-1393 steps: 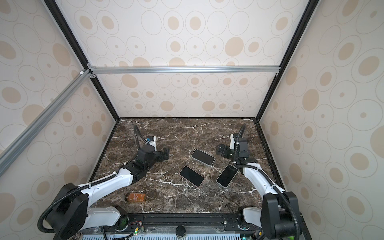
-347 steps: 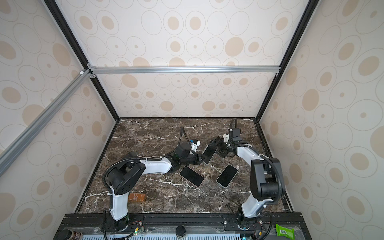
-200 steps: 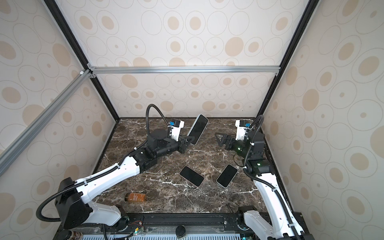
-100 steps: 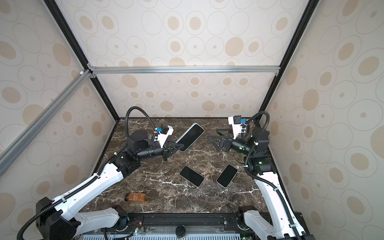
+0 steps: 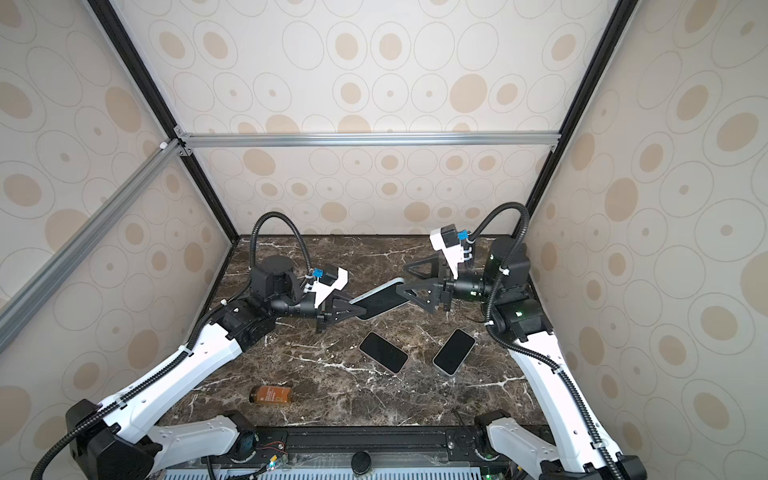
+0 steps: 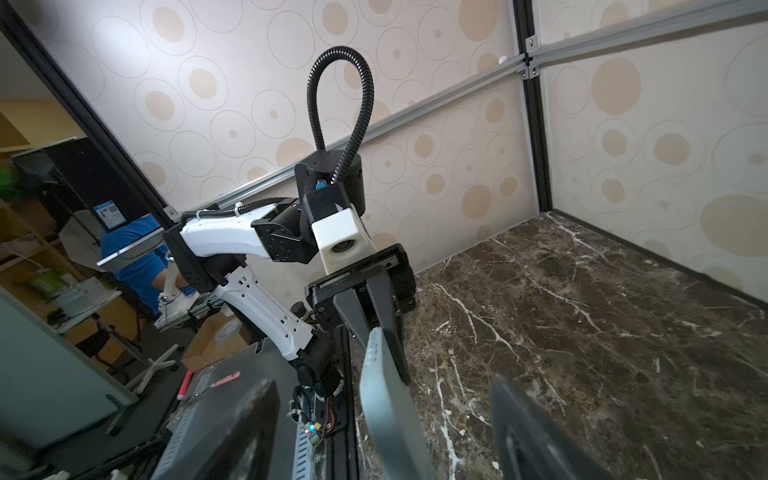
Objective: Take the phone out of the phone case
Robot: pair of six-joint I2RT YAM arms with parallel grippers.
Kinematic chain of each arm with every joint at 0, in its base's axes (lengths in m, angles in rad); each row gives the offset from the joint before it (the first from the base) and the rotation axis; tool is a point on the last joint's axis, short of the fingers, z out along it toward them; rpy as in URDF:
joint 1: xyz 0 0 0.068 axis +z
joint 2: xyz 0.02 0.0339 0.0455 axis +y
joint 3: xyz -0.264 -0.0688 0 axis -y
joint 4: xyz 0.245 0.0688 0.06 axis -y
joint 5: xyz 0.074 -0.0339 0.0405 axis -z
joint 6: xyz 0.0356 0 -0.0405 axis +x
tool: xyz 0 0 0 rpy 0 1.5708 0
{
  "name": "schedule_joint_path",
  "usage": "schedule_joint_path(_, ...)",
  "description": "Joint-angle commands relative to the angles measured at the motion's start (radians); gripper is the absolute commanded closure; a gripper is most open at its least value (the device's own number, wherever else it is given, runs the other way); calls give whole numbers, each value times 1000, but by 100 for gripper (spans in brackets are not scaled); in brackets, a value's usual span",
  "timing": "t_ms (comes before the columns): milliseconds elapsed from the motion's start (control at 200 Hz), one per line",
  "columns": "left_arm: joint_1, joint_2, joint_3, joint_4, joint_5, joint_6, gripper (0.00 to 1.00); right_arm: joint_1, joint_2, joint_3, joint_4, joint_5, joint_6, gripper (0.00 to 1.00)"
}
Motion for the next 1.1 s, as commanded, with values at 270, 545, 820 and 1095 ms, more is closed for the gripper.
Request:
schedule_joint_path(270, 4, -44, 16, 114, 71, 16, 100, 85, -1, -8, 92, -44, 103, 47)
schedule_joint_path(545, 3, -45, 8, 152, 80, -8, 100, 112, 14, -9, 153, -28, 189, 56)
schedule_joint_path(820, 3, -51, -5, 186, 81, -33, 100, 123, 21, -8, 151, -8, 204, 65)
schedule_joint_path(1095, 4, -63, -17, 203, 57, -42, 100, 132, 44, -5, 152, 27, 251, 73)
